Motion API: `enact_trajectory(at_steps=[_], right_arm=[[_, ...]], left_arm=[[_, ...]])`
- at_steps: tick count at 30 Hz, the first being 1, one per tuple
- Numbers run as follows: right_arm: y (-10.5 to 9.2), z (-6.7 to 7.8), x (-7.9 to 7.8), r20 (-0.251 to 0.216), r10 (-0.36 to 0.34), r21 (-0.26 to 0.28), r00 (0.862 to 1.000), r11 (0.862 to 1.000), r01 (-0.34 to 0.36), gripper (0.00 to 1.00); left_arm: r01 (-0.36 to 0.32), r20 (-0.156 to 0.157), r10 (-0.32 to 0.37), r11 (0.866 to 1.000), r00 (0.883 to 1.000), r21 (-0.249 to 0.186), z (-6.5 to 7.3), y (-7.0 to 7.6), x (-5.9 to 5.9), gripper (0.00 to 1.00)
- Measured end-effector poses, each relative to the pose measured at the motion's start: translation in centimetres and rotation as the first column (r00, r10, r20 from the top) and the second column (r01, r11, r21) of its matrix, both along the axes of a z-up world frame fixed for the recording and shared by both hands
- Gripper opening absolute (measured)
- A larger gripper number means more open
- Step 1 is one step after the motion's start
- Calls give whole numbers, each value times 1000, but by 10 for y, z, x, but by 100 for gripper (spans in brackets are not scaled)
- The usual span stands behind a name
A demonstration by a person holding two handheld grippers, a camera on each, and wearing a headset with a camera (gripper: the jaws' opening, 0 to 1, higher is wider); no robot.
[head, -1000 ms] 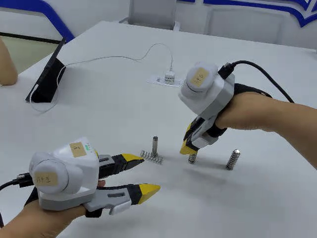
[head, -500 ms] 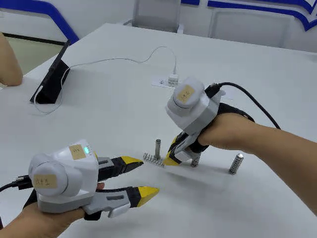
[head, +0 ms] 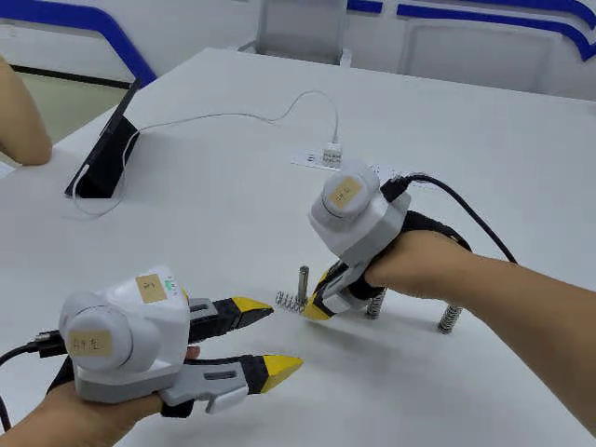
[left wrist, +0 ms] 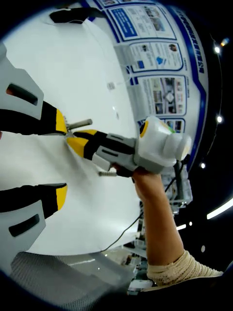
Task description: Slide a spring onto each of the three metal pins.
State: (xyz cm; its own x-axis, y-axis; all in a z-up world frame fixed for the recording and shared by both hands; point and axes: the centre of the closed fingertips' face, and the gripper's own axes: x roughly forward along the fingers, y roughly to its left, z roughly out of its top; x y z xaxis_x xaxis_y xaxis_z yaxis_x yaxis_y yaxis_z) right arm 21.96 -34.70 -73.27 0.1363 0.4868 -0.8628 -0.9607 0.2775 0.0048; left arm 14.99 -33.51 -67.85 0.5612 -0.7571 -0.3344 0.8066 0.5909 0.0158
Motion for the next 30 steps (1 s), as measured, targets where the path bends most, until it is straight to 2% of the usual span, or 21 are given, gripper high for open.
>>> enact_trajectory(at_steps=[14,23,30], right_arm=[[1,-7,-2,-17,3,-9,1000,1000,-4,12],[0,-6,-4,-17,8,-9,1000,1000,-9,12],[-3,-2,-11,-28,10,0,1000,1000,-10,12]], left_arm=[[-12,0,12,1000,1000,6,0,5,0,40],[-17,2,17,1000,1000,6,1,6,0,39],[-16,2,16,1000,1000,10,0,6,-1,39]])
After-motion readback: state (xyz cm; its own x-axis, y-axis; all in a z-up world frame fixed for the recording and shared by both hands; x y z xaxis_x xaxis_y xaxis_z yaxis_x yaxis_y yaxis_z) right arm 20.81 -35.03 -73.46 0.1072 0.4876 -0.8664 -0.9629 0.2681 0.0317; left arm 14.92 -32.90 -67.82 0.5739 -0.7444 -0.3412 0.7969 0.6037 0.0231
